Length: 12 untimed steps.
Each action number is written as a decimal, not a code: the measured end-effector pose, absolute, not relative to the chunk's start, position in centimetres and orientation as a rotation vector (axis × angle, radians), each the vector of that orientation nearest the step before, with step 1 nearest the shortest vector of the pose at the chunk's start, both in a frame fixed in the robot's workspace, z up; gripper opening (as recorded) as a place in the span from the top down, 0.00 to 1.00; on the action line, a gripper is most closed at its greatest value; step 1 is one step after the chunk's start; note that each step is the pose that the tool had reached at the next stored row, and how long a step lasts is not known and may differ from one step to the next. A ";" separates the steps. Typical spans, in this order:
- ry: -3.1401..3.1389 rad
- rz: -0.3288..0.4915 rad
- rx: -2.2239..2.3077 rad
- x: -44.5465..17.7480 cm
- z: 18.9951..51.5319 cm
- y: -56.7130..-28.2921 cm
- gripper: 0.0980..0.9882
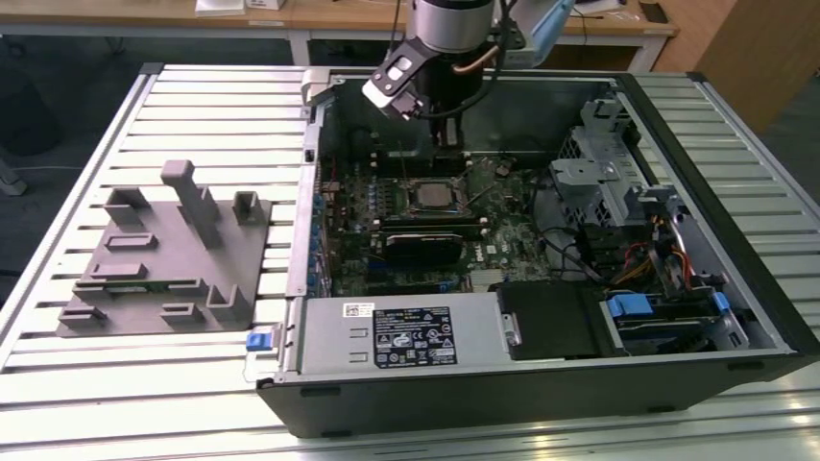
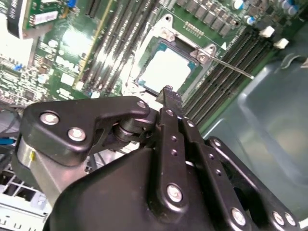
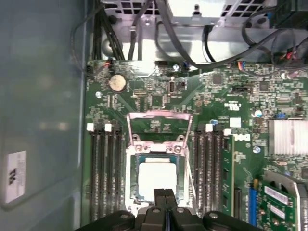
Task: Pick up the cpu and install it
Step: 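Close the cpu cover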
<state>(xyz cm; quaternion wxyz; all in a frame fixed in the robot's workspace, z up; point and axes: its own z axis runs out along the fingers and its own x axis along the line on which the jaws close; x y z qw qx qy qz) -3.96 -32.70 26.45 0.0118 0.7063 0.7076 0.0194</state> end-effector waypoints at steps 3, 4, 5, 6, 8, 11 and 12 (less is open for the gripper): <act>2.209 0.055 2.205 -3.8 26.4 -33.0 0.99; 2.213 0.046 2.209 -3.6 26.5 -33.0 0.99; 2.217 0.038 2.213 -3.5 26.6 -33.0 0.99; 2.220 0.032 2.216 -3.5 26.8 -33.0 0.99; 2.225 0.026 2.221 -3.4 27.3 -33.0 0.99; 2.228 0.027 2.223 -3.4 27.5 -33.0 0.99; 2.230 0.028 2.220 -3.2 27.5 -33.0 0.99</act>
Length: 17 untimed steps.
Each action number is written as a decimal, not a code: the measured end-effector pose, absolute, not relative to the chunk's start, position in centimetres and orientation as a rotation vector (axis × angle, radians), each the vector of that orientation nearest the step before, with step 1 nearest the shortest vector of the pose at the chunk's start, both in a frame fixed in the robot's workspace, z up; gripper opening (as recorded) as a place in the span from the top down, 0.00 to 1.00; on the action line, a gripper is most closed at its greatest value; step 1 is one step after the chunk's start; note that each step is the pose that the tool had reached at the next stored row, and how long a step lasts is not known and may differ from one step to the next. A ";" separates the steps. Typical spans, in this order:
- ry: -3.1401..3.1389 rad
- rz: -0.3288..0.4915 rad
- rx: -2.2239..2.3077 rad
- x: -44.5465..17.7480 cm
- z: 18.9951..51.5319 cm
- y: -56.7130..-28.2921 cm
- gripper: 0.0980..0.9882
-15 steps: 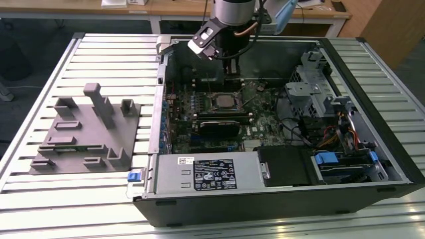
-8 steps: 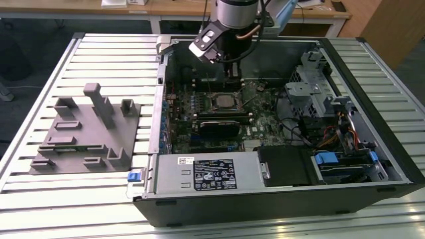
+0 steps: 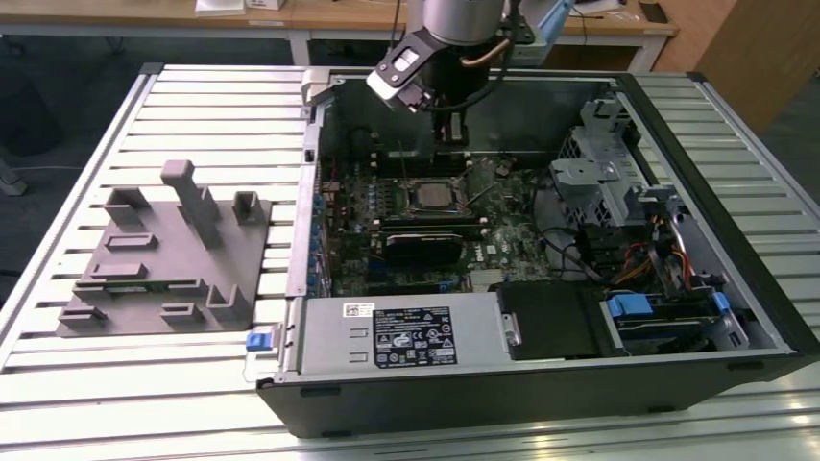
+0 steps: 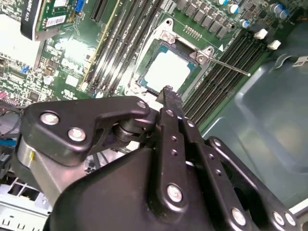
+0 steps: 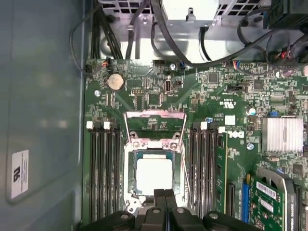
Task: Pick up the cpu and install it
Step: 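Close the cpu cover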
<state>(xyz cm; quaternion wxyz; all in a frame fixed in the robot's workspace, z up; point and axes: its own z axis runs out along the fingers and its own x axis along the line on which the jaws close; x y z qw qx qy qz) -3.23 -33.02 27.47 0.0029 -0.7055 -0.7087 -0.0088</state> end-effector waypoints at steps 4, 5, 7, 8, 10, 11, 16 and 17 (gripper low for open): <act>-2.249 -0.027 -2.185 -2.7 27.4 -33.0 0.99; -2.254 -0.027 -2.179 -2.4 27.4 -33.0 0.99; -2.260 -0.028 -2.172 -1.8 27.4 -33.0 0.99; -2.263 -0.028 -2.169 -1.4 27.4 -33.0 0.99; -2.266 -0.027 -2.166 -0.9 27.4 -33.0 0.99; -2.266 -0.027 -2.166 -0.8 27.4 -33.0 0.99; -2.267 -0.030 -2.167 -0.7 27.5 -33.0 0.99; -2.268 -0.031 -2.167 -0.6 27.5 -33.0 0.99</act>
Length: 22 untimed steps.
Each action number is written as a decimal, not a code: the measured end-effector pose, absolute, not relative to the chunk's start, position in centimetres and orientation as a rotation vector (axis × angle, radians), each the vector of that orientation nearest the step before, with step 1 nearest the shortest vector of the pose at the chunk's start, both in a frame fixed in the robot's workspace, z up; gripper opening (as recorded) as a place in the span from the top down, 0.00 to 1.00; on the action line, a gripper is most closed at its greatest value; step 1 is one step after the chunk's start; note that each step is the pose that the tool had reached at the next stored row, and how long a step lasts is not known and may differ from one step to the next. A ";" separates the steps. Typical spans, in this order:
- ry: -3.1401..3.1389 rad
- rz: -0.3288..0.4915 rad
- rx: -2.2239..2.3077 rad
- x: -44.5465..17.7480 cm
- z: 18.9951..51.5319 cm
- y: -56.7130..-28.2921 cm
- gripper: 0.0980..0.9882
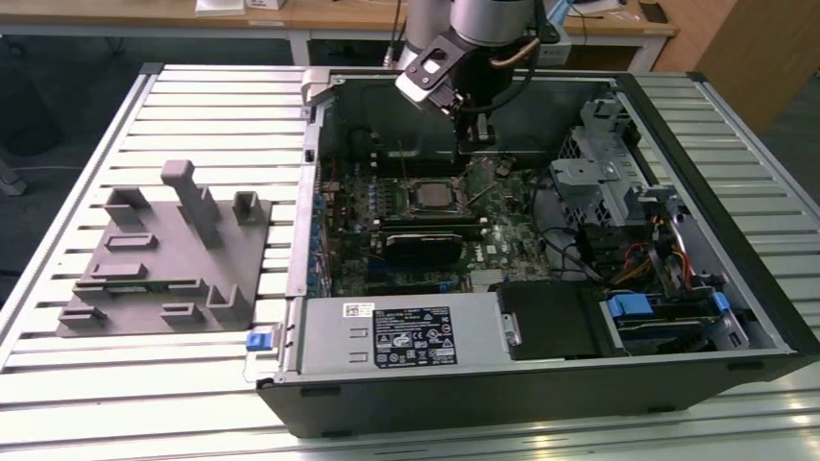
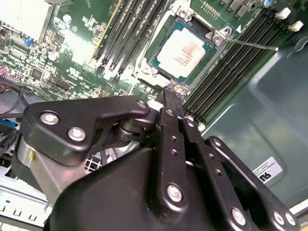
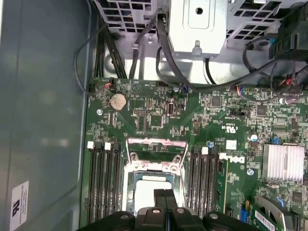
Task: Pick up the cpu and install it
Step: 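Close the cpu cover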
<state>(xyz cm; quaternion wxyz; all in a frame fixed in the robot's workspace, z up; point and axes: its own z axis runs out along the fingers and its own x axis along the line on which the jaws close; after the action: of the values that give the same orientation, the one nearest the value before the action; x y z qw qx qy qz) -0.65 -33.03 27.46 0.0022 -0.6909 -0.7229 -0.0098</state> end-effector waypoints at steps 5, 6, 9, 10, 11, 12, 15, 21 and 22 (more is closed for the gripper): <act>-2.270 -0.031 -2.166 0.5 27.3 -32.9 0.99; -2.270 -0.031 -2.166 0.7 27.2 -32.9 0.99; -2.271 -0.031 -2.165 1.2 27.0 -32.7 0.99; -2.271 -0.031 -2.165 1.3 27.0 -32.6 0.99; -2.271 -0.031 -2.165 1.3 27.0 -32.6 0.99; -2.271 -0.031 -2.165 1.4 26.9 -32.6 0.99; -2.271 -0.030 -2.166 1.4 26.9 -32.6 0.99; -2.271 -0.030 -2.166 1.9 26.6 -32.5 0.99; -2.271 -0.030 -2.166 2.0 26.6 -32.5 0.99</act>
<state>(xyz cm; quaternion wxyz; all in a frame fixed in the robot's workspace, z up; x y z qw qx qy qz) 2.02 -32.47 26.58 0.0016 -0.6900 -0.7237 -0.0096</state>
